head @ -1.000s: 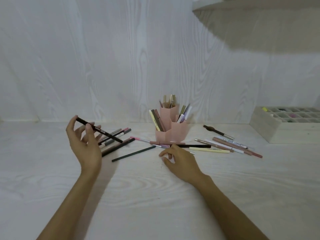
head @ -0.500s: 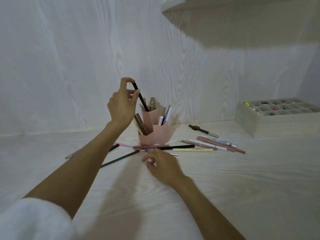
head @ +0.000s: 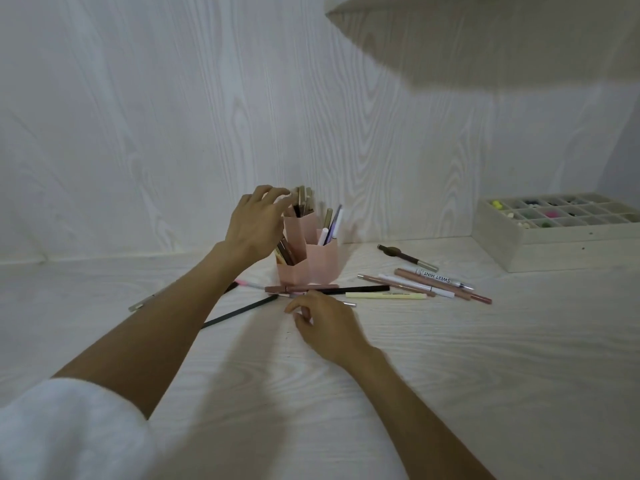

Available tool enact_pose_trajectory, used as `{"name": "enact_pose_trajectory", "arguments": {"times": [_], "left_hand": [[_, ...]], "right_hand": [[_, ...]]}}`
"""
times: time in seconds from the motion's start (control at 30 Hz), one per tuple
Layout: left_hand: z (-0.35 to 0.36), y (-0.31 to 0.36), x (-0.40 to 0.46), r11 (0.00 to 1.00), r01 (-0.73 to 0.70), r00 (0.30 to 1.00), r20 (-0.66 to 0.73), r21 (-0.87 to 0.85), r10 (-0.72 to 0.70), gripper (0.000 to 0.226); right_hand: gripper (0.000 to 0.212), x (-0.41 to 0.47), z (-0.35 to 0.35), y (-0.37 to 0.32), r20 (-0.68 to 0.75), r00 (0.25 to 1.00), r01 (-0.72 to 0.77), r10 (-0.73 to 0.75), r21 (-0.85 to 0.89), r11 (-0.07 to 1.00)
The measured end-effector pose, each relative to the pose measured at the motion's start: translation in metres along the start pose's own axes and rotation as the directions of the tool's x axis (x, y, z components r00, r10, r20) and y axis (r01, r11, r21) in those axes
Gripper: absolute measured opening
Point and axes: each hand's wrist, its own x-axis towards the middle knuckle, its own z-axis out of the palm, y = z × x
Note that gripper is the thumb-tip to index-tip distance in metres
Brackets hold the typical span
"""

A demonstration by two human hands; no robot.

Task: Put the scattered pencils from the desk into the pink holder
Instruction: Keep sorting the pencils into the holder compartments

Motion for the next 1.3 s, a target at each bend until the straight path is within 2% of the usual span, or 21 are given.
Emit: {"name": "enact_pose_trajectory", "arguments": {"times": [0.1, 0.2, 0.3, 0.4, 0.47, 0.57, 0.73, 1.0, 1.1, 1.13, 1.2, 1.3], "left_hand": [[-0.005, -0.011, -0.018, 0.987, 0.045, 0.999, -0.021, -0.157, -0.049, 0.051], [-0.002, -0.03, -0.061, 0.96, 0.111, 0.99, -0.059, -0.255, -0.131, 0.029], [0.012, -0.043, -0.113, 0.914, 0.239, 0.969, 0.015, -0.328, -0.248, 0.013], [0.028, -0.046, -0.154, 0.849, 0.372, 0.928, 0.114, -0.376, -0.356, 0.021], [0.036, -0.045, -0.164, 0.842, 0.361, 0.932, 0.161, -0.401, -0.323, 0.023], [0.037, -0.048, -0.166, 0.837, 0.323, 0.947, 0.157, -0.442, -0.282, 0.019], [0.034, -0.046, -0.168, 0.82, 0.31, 0.949, 0.111, -0.481, -0.294, 0.007], [0.031, -0.047, -0.173, 0.925, 0.343, 0.939, 0.076, -0.162, -0.334, 0.016], [0.024, -0.044, -0.171, 0.906, 0.381, 0.924, 0.076, -0.183, -0.374, 0.016], [0.023, -0.043, -0.173, 0.897, 0.4, 0.916, 0.097, -0.19, -0.388, 0.017], [0.014, -0.04, -0.165, 0.918, 0.39, 0.904, 0.219, -0.075, -0.366, 0.021], [0.0, -0.034, -0.132, 0.963, 0.185, 0.864, 0.435, 0.197, -0.255, 0.024]], "right_hand": [[0.022, 0.0, -0.002, 0.002, -0.13, 0.991, 0.007, -0.013, -0.046, 0.999], [0.019, 0.003, -0.007, 0.007, -0.224, 0.974, -0.055, 0.023, -0.138, 0.989], [0.016, 0.004, -0.011, 0.012, -0.274, 0.958, -0.13, 0.086, -0.146, 0.981], [0.017, 0.006, -0.009, 0.012, -0.258, 0.96, -0.162, 0.11, -0.19, 0.968], [0.019, 0.005, -0.01, 0.014, -0.274, 0.954, -0.188, 0.122, -0.23, 0.955], [0.027, 0.004, -0.011, 0.018, -0.28, 0.951, -0.22, 0.128, -0.326, 0.92], [0.041, 0.002, -0.007, 0.022, -0.103, 0.981, -0.192, 0.162, -0.497, 0.846], [0.034, 0.004, -0.005, 0.019, -0.126, 0.99, -0.128, 0.07, -0.544, 0.829], [0.03, 0.004, -0.006, 0.02, -0.105, 0.993, -0.094, 0.048, -0.497, 0.863], [0.029, 0.003, -0.003, 0.02, -0.084, 0.995, -0.082, 0.049, -0.463, 0.883], [0.026, 0.005, -0.002, 0.02, -0.067, 0.997, -0.064, 0.04, -0.408, 0.911], [0.027, 0.007, -0.004, 0.019, -0.074, 0.997, -0.051, 0.023, -0.409, 0.911]]}}
